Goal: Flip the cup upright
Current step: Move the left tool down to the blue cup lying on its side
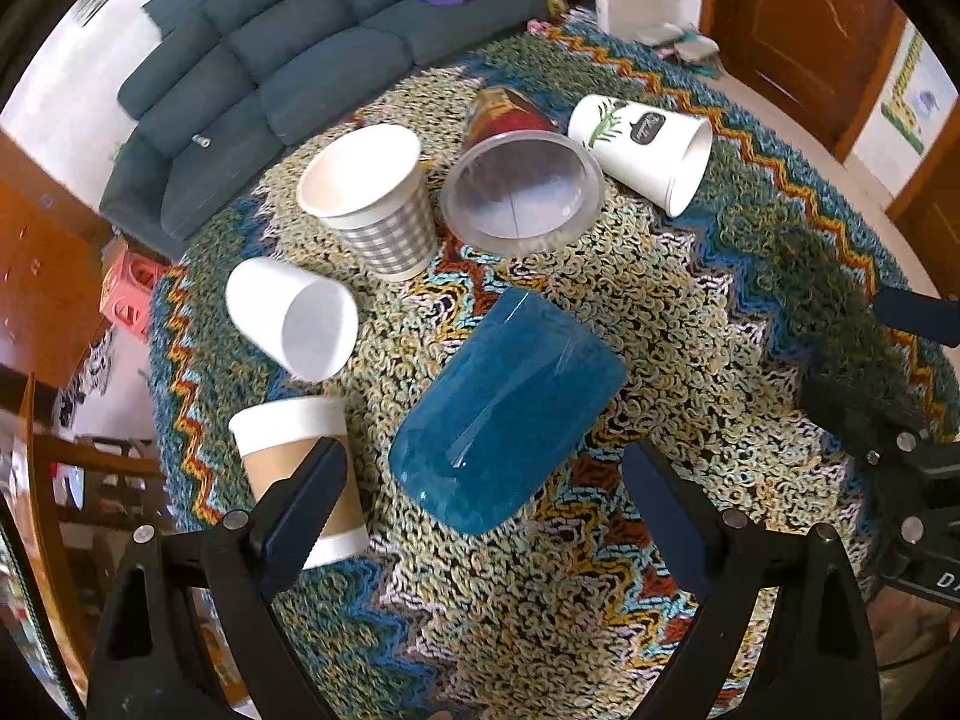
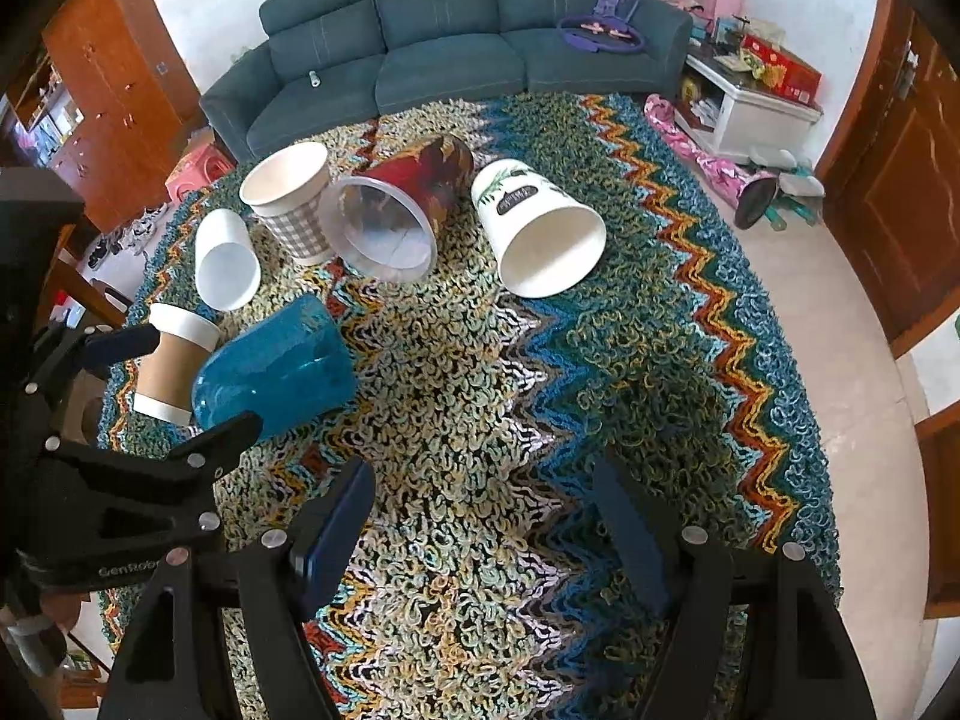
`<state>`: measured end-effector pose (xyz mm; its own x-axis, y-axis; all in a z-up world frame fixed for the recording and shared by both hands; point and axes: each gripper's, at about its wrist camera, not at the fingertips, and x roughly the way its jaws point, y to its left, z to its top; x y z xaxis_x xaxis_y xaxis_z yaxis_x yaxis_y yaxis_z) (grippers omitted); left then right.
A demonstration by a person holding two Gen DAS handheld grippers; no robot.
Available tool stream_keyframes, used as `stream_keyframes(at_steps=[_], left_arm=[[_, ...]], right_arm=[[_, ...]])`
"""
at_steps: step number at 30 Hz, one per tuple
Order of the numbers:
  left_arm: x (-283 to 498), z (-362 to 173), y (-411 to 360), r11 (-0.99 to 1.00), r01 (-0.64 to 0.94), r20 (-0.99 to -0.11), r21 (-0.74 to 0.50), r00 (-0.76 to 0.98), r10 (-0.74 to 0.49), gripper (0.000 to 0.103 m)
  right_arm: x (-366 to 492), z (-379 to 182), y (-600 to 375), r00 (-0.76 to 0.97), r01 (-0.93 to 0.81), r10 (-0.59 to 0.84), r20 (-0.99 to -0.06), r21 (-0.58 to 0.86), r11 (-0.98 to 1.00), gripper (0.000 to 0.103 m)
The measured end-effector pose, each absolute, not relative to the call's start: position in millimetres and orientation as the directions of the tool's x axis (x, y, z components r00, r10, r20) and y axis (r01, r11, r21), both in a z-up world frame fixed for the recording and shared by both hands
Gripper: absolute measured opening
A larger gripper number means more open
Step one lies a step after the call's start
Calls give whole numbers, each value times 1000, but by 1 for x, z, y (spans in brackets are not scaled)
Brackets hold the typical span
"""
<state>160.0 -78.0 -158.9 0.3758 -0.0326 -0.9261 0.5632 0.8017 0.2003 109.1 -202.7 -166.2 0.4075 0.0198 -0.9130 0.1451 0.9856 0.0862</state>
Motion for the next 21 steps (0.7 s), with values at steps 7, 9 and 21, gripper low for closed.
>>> stream_keyframes(at_steps=[7, 9, 21], left_arm=[[171, -176, -90, 765, 615, -943, 192, 332, -30, 94], [174, -182, -91, 759, 624, -950, 183, 310, -26, 94], [182, -202, -104, 684, 687, -952, 245, 303, 36, 86]], right_arm=[[112, -177, -207, 388, 154, 27, -921, 94, 984, 76], [113, -180, -208, 382, 154, 30, -924, 96, 983, 76], [115, -189, -211, 366, 162, 50, -929, 116, 980, 76]])
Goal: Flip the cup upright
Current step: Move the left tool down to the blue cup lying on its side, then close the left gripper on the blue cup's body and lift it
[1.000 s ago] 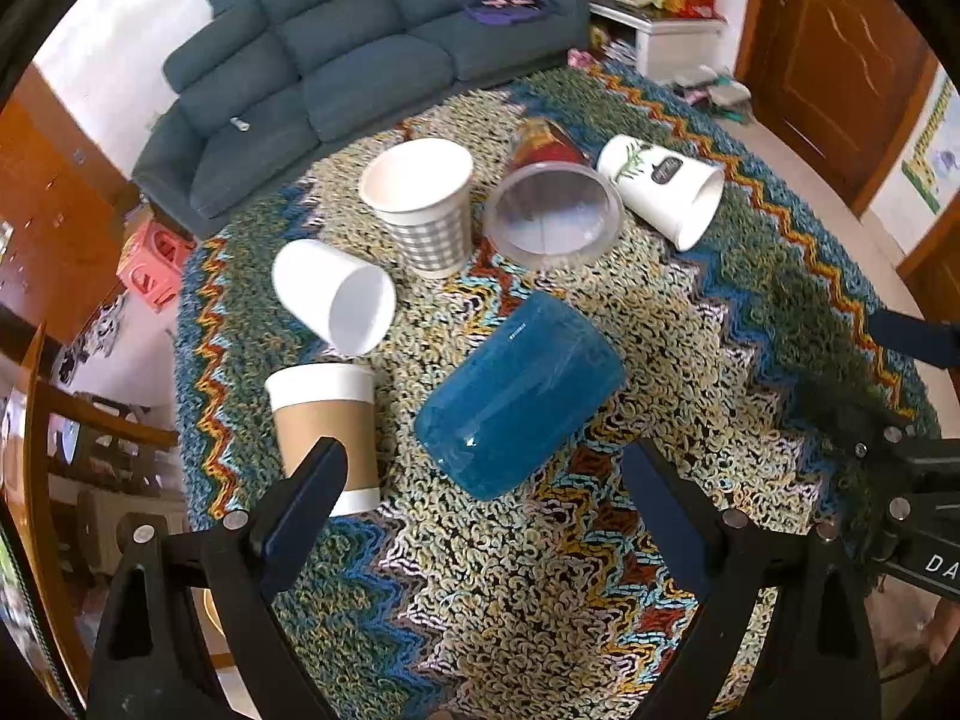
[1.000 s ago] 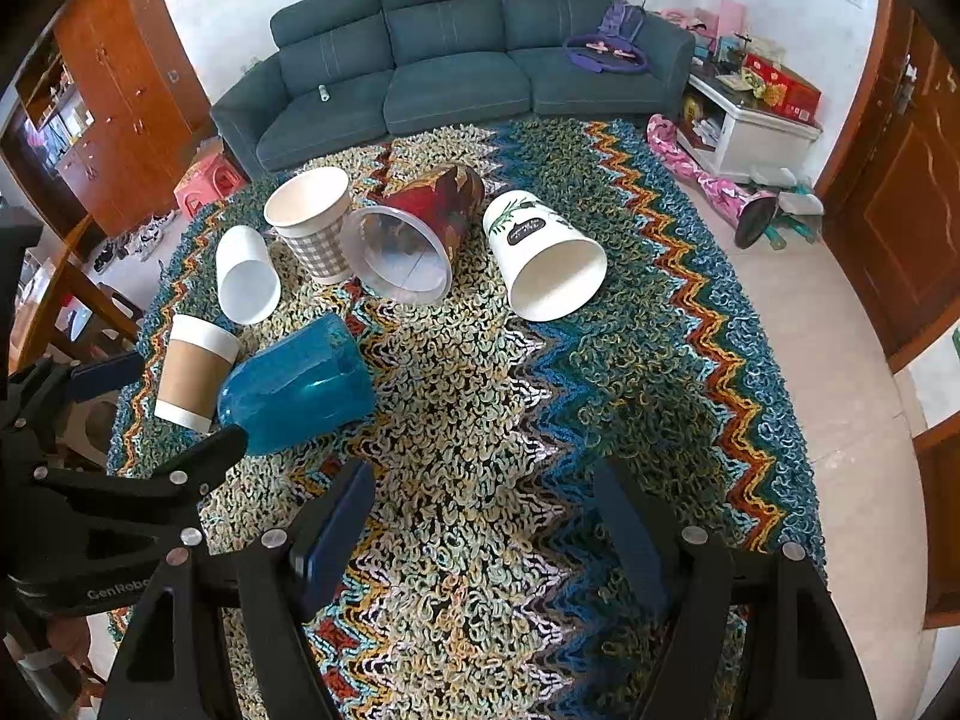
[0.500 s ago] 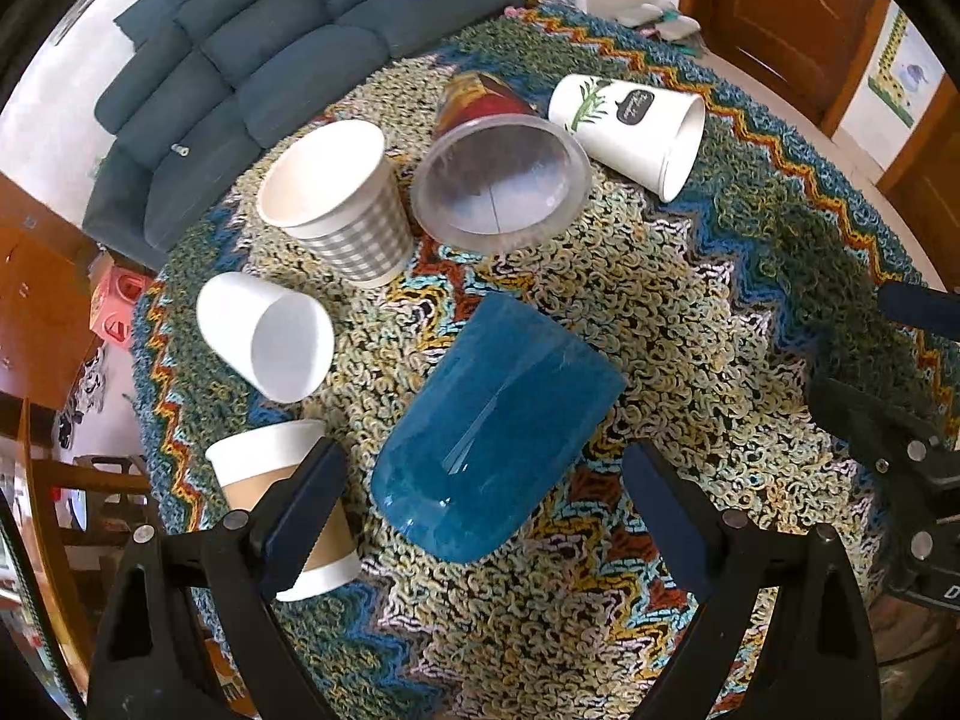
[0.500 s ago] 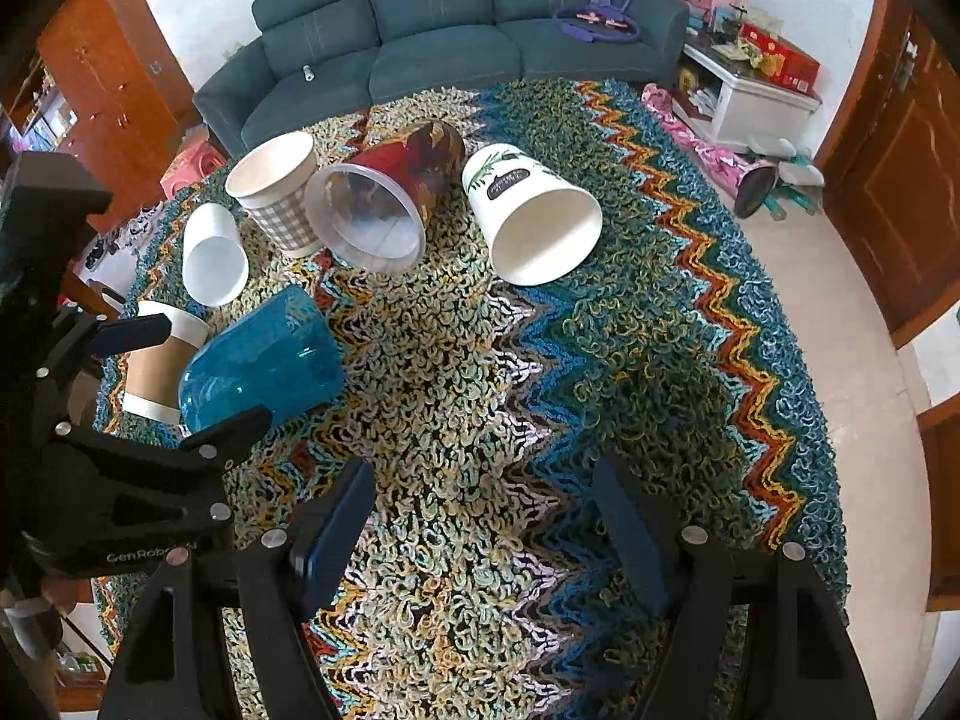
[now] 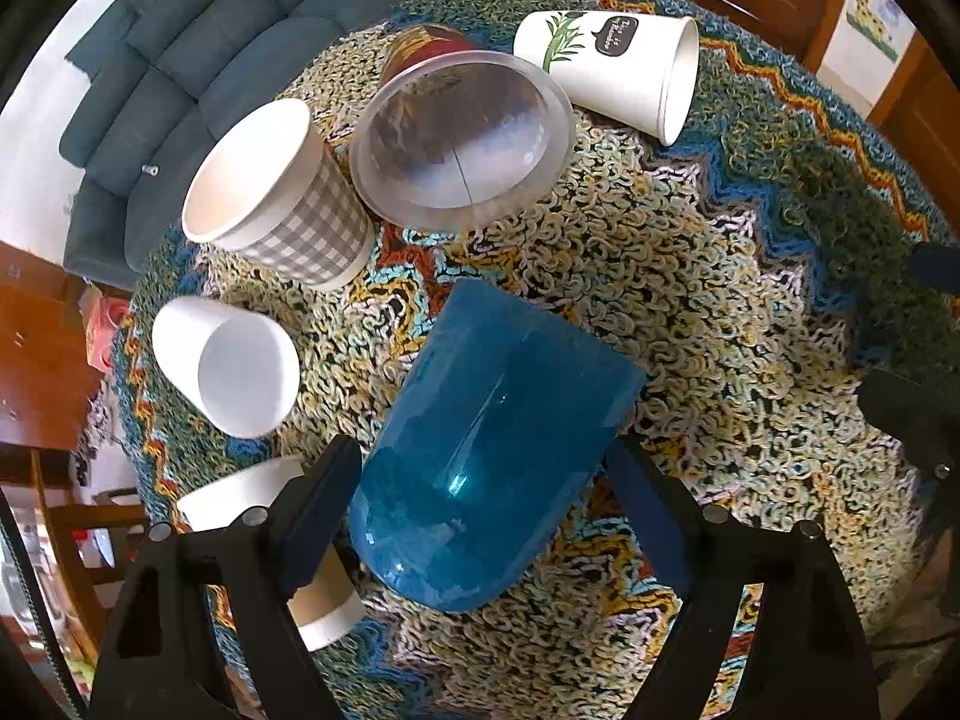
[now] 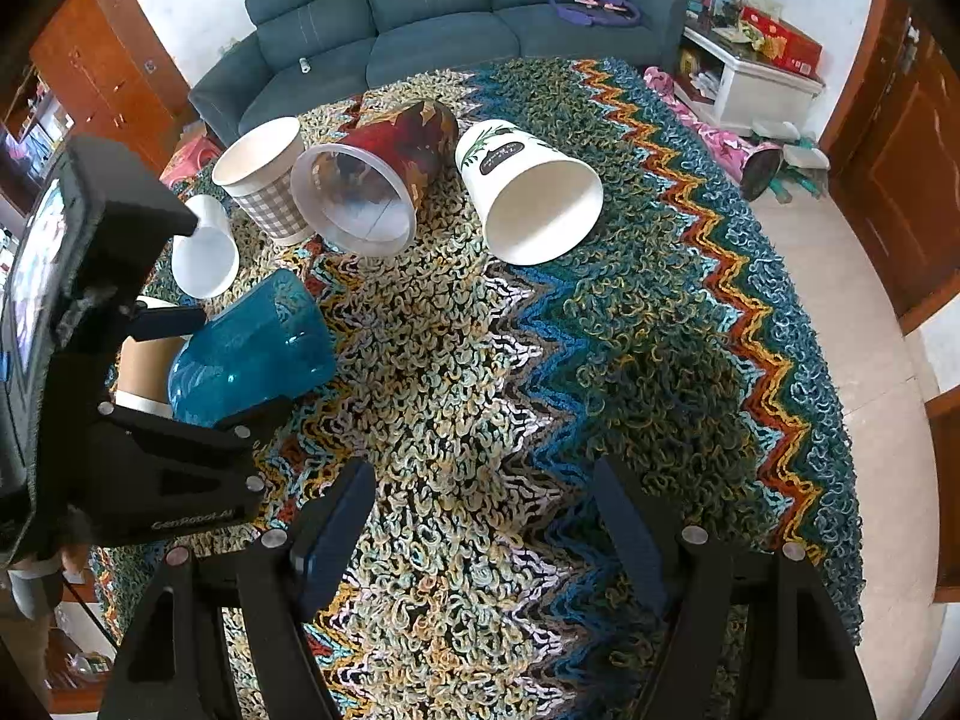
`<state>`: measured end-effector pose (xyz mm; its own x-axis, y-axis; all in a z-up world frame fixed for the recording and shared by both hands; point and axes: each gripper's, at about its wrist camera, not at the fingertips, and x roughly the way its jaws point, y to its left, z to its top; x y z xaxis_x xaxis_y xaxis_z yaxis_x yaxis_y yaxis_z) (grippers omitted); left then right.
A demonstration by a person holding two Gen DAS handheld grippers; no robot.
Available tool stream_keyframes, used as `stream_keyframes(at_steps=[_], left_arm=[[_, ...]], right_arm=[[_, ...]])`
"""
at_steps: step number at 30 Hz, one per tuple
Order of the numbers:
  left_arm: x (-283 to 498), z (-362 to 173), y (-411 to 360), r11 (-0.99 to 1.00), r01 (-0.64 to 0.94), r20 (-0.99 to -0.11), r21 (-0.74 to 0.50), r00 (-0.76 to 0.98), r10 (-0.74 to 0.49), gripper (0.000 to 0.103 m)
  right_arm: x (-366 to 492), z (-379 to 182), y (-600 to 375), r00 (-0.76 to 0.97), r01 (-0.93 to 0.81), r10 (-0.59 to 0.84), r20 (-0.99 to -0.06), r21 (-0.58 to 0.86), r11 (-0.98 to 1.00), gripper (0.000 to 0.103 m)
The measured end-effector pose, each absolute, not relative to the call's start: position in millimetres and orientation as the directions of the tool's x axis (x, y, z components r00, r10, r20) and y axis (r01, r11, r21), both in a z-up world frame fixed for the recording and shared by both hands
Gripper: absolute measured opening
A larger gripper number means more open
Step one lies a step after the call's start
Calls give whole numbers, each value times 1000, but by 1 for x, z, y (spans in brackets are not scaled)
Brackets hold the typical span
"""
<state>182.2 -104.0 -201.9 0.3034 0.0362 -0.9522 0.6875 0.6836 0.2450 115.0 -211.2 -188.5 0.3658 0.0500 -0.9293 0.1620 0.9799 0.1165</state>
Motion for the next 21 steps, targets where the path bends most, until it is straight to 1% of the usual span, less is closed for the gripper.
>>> stream_keyframes(at_steps=[7, 14, 21], left_arm=[[187, -206, -107, 664, 697, -950, 272, 302, 72, 86], [191, -216, -108, 651, 694, -942, 308, 319, 106, 83], [196, -214, -103, 683, 676, -951, 276, 294, 93, 81]], right_arm=[[114, -189, -211, 364, 161, 58, -930, 124, 979, 76], [114, -189, -213, 365, 163, 59, -929, 127, 978, 76], [112, -188, -213, 368, 163, 65, -927, 133, 978, 76]])
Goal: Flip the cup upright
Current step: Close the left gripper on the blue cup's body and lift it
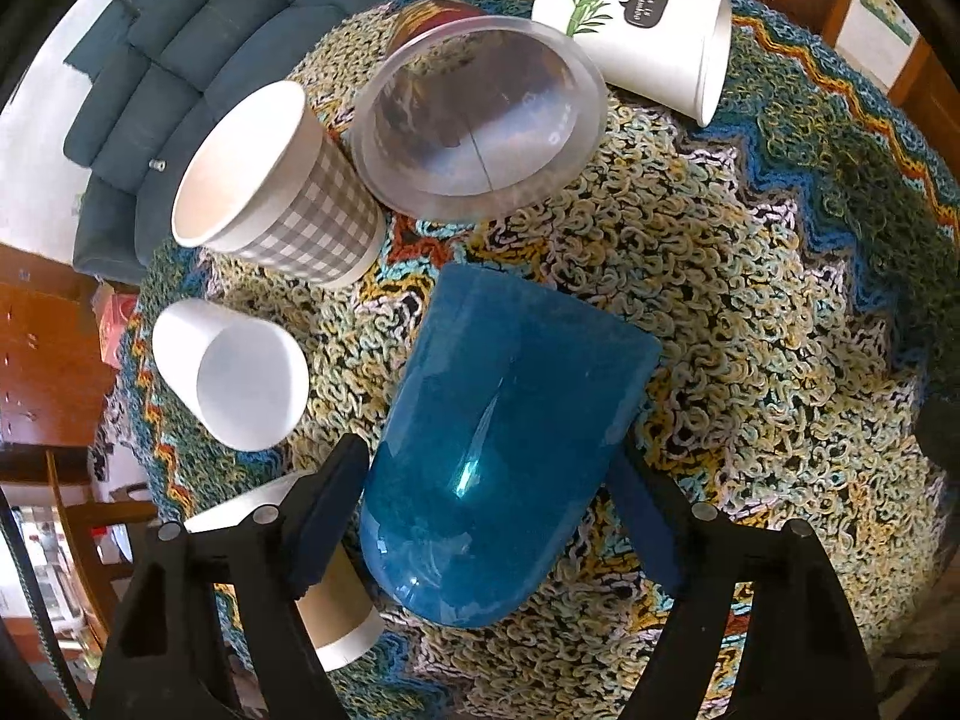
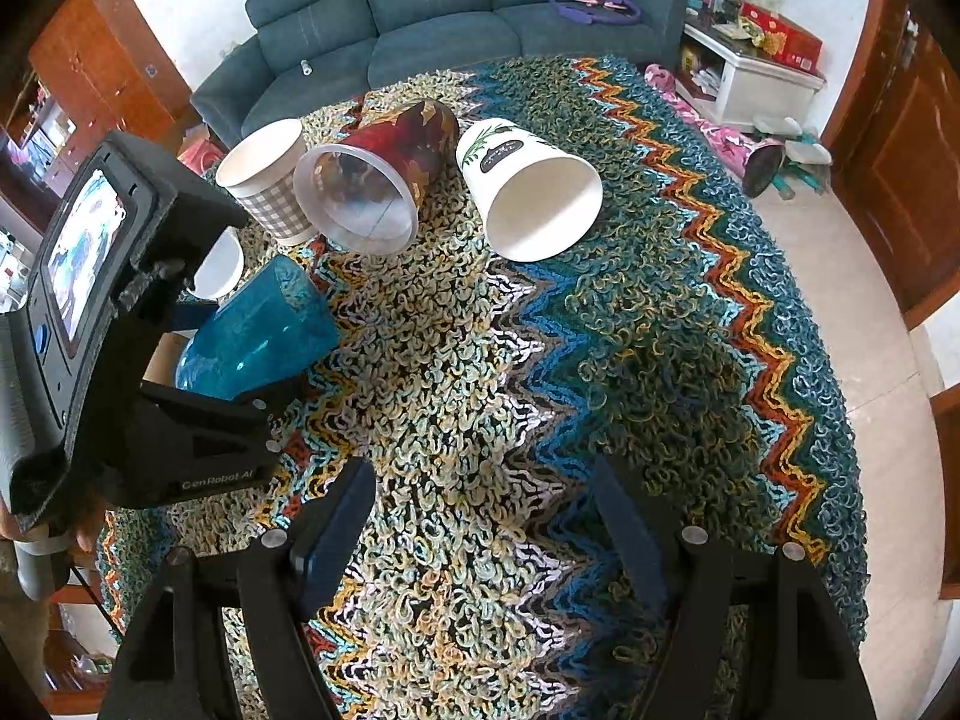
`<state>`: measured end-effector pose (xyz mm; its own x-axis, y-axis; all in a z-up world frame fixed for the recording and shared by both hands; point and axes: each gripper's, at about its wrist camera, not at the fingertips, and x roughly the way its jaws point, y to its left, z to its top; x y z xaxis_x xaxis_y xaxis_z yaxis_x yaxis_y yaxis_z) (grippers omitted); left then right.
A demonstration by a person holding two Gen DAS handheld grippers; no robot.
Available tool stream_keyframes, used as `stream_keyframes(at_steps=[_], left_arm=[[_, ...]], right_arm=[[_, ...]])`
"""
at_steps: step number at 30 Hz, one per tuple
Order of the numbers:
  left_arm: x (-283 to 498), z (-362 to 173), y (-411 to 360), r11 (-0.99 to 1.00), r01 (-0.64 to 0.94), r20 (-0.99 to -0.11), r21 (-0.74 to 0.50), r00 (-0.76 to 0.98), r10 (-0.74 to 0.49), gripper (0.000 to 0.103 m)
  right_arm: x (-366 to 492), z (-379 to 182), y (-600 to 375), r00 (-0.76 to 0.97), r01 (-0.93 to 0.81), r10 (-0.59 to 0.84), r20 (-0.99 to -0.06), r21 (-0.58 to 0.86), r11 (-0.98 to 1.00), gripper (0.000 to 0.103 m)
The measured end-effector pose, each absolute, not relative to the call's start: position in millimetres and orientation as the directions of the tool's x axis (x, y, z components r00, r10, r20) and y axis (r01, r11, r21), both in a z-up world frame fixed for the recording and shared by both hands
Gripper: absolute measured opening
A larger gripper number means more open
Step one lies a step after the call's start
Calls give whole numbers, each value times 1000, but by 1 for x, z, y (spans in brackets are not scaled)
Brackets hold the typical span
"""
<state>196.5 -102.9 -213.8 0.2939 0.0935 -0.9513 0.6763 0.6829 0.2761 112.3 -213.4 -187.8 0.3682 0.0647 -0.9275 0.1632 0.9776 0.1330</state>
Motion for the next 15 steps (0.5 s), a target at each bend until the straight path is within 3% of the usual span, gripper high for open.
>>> stream_keyframes(at_steps=[15], left_arm=[[146, -188, -80, 760, 617, -975, 204, 202, 97, 80]], right_arm=[[92, -169, -211, 398, 163, 72, -915, 148, 975, 76]])
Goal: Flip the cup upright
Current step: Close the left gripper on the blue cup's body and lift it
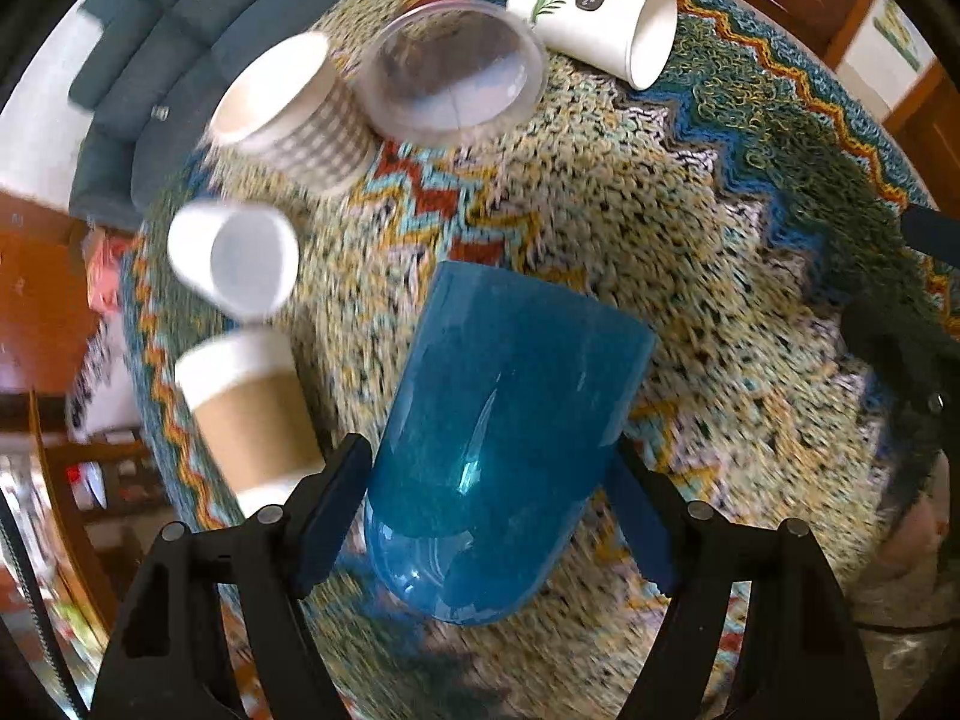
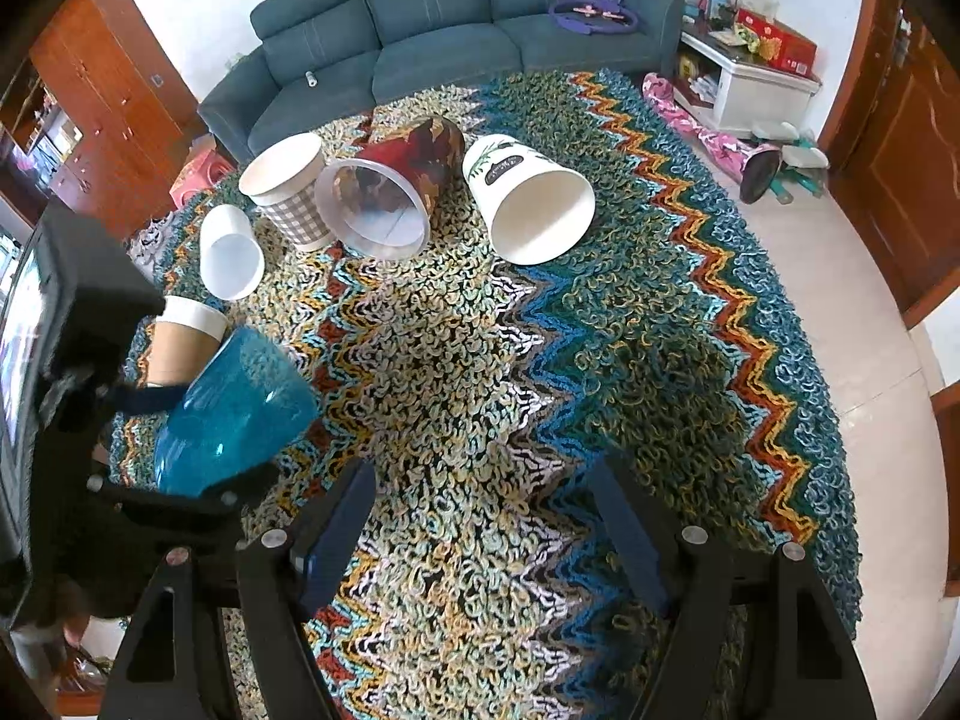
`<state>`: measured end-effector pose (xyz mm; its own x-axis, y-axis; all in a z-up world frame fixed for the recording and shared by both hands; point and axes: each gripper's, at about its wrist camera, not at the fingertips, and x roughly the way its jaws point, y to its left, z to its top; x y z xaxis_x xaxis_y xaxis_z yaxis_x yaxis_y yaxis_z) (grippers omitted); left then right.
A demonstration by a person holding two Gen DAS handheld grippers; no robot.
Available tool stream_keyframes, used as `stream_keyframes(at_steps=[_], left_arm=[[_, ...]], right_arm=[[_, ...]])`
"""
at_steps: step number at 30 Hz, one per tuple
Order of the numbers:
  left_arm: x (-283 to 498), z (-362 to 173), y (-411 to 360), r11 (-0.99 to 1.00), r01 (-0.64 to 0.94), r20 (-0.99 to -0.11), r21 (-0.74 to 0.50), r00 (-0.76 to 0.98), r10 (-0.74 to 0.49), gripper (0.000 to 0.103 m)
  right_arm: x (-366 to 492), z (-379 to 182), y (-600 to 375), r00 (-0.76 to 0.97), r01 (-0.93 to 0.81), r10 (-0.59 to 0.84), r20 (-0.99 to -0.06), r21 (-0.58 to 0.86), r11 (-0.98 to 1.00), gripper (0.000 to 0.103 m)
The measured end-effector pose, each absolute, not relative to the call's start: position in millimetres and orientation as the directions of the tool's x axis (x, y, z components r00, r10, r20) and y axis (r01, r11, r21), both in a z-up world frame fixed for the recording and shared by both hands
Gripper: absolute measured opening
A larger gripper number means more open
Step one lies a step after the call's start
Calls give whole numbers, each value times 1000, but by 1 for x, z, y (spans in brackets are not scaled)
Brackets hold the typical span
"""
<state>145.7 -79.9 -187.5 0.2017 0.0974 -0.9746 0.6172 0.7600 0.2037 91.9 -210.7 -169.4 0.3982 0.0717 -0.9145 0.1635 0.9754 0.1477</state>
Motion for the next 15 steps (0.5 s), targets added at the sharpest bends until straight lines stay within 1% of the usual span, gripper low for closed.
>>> stream_keyframes(at_steps=[5, 8, 10, 15], left_arm=[[123, -178, -60, 845, 526, -992, 97, 121, 39, 80], [103, -179, -49, 888, 460, -998, 6, 57, -23, 80], [90, -184, -39, 915, 400, -998, -59, 10, -68, 80], [68, -195, -15, 958, 234, -986, -167, -46, -161, 80]], right_arm=[[78, -160, -205, 413, 146, 79, -907, 152, 978, 76], [70, -156, -203, 417, 131, 92, -904, 160, 978, 76], [64, -154, -200, 419, 122, 98, -903, 162, 979, 76], [52, -153, -193, 412, 100, 116, -904, 171, 980, 76]])
